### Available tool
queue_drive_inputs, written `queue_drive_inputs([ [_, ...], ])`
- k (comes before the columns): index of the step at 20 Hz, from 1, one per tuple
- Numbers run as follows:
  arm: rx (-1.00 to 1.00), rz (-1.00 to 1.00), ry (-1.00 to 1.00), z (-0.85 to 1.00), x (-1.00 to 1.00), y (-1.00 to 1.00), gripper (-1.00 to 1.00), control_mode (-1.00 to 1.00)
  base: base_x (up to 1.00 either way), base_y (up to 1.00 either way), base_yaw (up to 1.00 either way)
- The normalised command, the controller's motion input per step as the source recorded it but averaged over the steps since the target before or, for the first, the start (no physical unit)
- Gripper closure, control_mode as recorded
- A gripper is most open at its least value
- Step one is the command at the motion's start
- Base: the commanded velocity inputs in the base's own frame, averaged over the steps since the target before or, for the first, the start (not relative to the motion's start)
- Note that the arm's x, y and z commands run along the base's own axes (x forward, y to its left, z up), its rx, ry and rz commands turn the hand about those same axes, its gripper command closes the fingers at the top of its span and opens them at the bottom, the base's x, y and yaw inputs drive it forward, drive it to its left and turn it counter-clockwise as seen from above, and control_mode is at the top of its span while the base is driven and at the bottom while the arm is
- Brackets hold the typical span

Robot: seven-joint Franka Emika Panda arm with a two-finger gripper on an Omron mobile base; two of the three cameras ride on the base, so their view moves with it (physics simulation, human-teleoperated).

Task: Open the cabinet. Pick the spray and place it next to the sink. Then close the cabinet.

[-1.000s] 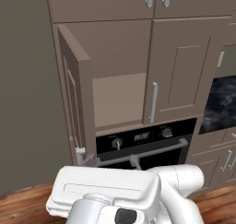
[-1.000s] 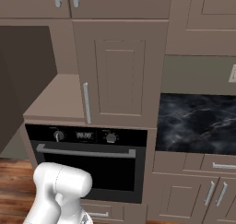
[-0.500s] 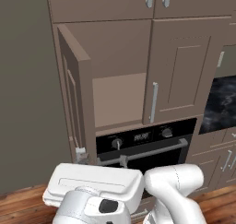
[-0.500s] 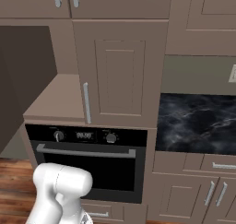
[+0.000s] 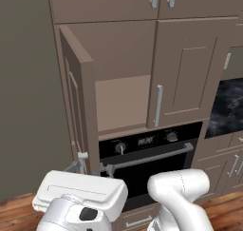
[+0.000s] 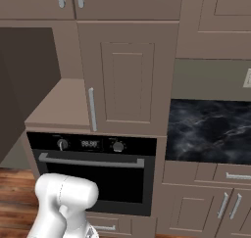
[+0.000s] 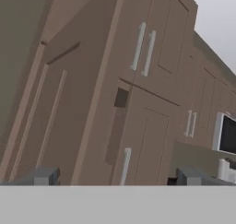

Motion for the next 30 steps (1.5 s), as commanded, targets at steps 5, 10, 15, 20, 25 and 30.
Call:
queue_drive_inputs([
  [5,0.00,-0.13,0.00,-0.11,0.18,0.41,-1.00,-1.00,0.00,0.00,0.00],
  [10,0.00,-0.12,0.00,-0.18,0.17,0.42,-1.00,-1.00,0.00,0.00,0.00],
  [15,0.00,-0.09,0.00,-0.18,0.10,0.33,-1.00,-1.00,0.00,0.00,0.00],
  [20,0.00,-0.07,0.00,-0.11,0.24,0.03,-1.00,-1.00,0.00,0.00,0.00],
  [25,0.00,-0.07,0.00,-0.03,0.22,-0.01,-1.00,-1.00,0.00,0.00,0.00],
  [30,0.00,-0.01,0.00,-0.01,0.24,-0.33,-1.00,-1.00,0.00,0.00,0.00],
])
